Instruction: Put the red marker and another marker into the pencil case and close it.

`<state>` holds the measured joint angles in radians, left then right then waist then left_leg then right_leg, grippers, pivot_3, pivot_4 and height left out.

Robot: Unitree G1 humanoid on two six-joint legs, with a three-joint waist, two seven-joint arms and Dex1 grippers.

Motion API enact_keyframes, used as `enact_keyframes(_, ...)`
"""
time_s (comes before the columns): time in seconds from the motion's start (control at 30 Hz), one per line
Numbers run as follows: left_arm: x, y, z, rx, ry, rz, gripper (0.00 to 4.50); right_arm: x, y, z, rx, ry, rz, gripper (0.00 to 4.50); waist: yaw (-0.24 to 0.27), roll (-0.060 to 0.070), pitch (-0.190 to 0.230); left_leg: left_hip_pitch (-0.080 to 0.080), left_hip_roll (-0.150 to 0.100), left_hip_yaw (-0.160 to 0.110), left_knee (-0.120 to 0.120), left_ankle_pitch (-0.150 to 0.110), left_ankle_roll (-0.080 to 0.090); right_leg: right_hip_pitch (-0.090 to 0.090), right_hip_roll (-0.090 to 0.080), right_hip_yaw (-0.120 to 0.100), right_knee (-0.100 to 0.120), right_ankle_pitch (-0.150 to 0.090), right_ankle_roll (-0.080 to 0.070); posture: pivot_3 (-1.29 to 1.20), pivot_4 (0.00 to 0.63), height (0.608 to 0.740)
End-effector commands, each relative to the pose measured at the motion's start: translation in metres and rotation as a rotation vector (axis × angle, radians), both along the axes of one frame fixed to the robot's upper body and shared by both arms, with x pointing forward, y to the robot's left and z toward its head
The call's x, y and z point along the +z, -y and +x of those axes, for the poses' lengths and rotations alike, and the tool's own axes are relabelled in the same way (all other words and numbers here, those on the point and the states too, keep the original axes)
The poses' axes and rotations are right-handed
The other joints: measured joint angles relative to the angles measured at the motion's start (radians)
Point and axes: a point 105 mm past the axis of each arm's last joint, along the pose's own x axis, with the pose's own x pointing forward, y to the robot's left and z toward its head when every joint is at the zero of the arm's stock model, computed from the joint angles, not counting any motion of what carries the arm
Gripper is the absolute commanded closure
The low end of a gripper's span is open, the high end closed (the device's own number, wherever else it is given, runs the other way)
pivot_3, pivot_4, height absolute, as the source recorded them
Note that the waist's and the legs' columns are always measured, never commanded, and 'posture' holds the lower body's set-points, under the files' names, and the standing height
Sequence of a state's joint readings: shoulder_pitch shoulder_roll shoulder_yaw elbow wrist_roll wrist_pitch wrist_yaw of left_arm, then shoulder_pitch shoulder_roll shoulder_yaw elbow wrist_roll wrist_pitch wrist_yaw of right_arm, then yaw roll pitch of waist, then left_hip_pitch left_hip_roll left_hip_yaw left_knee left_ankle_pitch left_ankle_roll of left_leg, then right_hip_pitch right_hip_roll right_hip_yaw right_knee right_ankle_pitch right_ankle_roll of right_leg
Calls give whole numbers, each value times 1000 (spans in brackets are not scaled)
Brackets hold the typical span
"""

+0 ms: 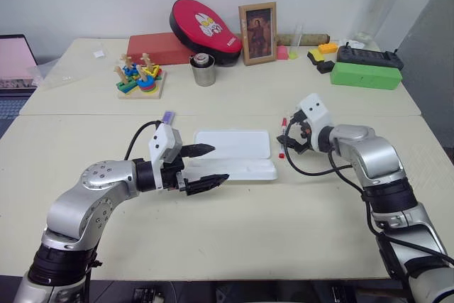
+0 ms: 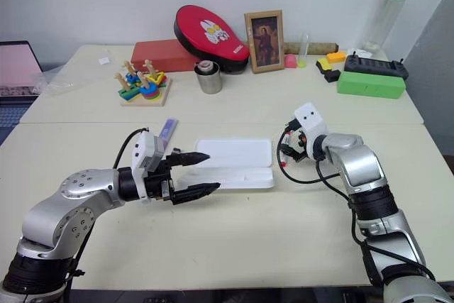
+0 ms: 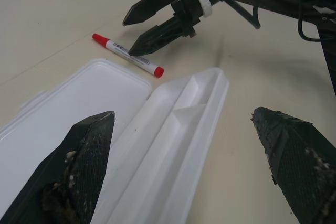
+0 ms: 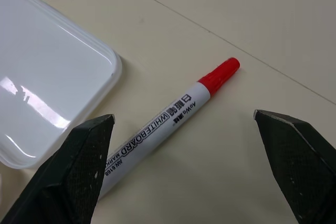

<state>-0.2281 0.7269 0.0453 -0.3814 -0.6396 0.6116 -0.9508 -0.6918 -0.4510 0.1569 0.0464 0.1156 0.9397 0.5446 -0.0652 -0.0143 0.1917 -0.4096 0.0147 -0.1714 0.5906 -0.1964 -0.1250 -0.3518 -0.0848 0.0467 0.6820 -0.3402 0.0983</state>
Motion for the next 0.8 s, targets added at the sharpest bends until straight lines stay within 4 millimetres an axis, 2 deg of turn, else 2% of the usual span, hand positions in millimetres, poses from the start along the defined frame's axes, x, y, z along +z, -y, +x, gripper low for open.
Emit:
enact_keyframes(0.03, 13, 0, -2, -10, 46, -1, 0, -3, -1, -4, -11, 14, -50, 27, 0, 0, 0, 0, 0, 0, 0, 0, 0, 0, 0, 0, 0, 0, 0, 0, 150, 740)
enact_keyframes(0.13, 15, 3, -4, -15, 53, -3, 0, -13, 1, -9, -19, -3, -93, 27, 0, 0, 0, 0, 0, 0, 0, 0, 0, 0, 0, 0, 0, 0, 0, 0, 150, 740)
enact_keyframes(0.3, 16, 5, -6, -17, 52, -5, 0, -15, 8, -12, -31, -9, -128, 27, 2, 0, 0, 0, 0, 0, 0, 0, 0, 1, 0, 0, 0, 0, 0, 0, 150, 740)
enact_keyframes(0.4, 16, 6, -7, -17, 52, -5, 0, -18, 14, -12, -43, -12, -157, 870, 5, 0, 0, 0, 0, 0, 0, 0, 0, 1, 0, 0, 0, 0, 0, 0, 150, 740)
enact_keyframes(0.43, 17, 6, -7, -18, 53, -5, 0, -19, 16, -12, -48, -16, -160, 1003, 6, 0, 0, 0, 0, 0, 0, 0, 0, 1, 0, 0, 0, 0, 0, 0, 150, 740)
enact_keyframes(0.8, 23, 9, -5, -26, 76, -5, 0, -21, 30, -7, -94, -28, -134, 3574, 9, 0, 0, 0, 0, 0, 1, 0, 0, 1, 0, 0, 0, 0, 0, 0, 150, 740)
